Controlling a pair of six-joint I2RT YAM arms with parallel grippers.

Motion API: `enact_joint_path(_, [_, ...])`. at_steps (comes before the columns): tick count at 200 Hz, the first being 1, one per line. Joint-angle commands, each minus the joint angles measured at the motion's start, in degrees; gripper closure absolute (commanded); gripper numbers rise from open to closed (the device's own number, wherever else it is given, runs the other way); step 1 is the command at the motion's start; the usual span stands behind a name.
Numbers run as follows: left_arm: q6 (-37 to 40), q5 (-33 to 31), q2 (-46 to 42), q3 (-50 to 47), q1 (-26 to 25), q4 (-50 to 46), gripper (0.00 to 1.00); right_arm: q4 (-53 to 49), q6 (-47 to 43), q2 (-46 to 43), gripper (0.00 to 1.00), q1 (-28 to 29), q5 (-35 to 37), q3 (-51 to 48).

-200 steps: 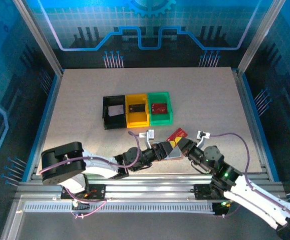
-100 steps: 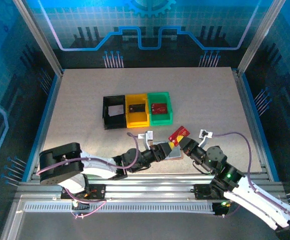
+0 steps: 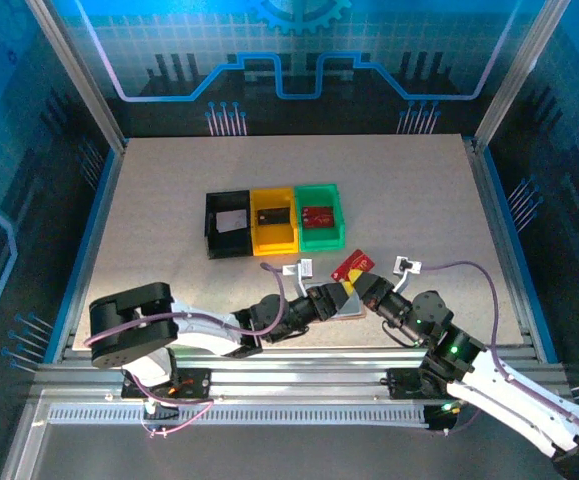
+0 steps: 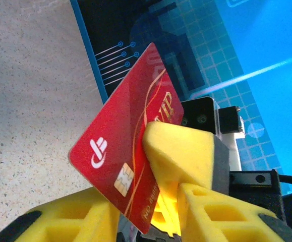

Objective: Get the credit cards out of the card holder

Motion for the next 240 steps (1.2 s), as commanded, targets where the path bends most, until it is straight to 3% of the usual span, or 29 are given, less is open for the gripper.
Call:
enact_joint_path(1, [0.0,-0.28,0.83,1.38,-0.42,4.87,0.72,1.46,-0.36,-0.64,1.0,0.91,0.61,0.56])
enact_joint_path(65, [0.41,-2.11,-0.11,-0.32,-0.39,5.9,0.88,-0.31,0.07,-2.49,1.0,1.08,1.19,-0.51])
enact_joint_path(85, [0.65,-2.26,-0.49,-0.14,-0.26,4.95,1.0,-0.73,-0.42,-2.34,1.0,1.07,1.02,-0.11])
enact_joint_path(105, [0.7,-2.44,-1.0,0.03,-0.18,3.57,1.0,-2.16,-1.33,-2.16,0.96,1.09,0.85,0.92])
enact_joint_path(141, [0.5,-1.85,-3.59,0.04,0.64,-3.34,1.0,-10.7,-6.19,-2.63,0.72,1.11,1.23,5.31])
enact_joint_path(158, [0.48,-0.87,-6.11,-0.09,1.61,-8.94,1.0,-17.6,-8.89,-3.91,0.51,0.97,3.14,8.18])
enact_joint_path(186, [1.58,1.87,-12.06,1.06,4.08,-22.87,1.0,-30.76,-15.27,-5.09,0.26,0.47,6.89,14.27])
enact_joint_path(213, [4.23,6.55,-17.64,4.21,8.63,-38.92,1.0,-43.32,-22.03,-3.22,0.08,-0.27,10.69,21.57])
enact_joint_path(240, [6.94,12.72,-20.35,8.5,15.74,-53.49,1.0,-51.53,-29.12,-0.5,0.0,-1.2,11.22,26.71])
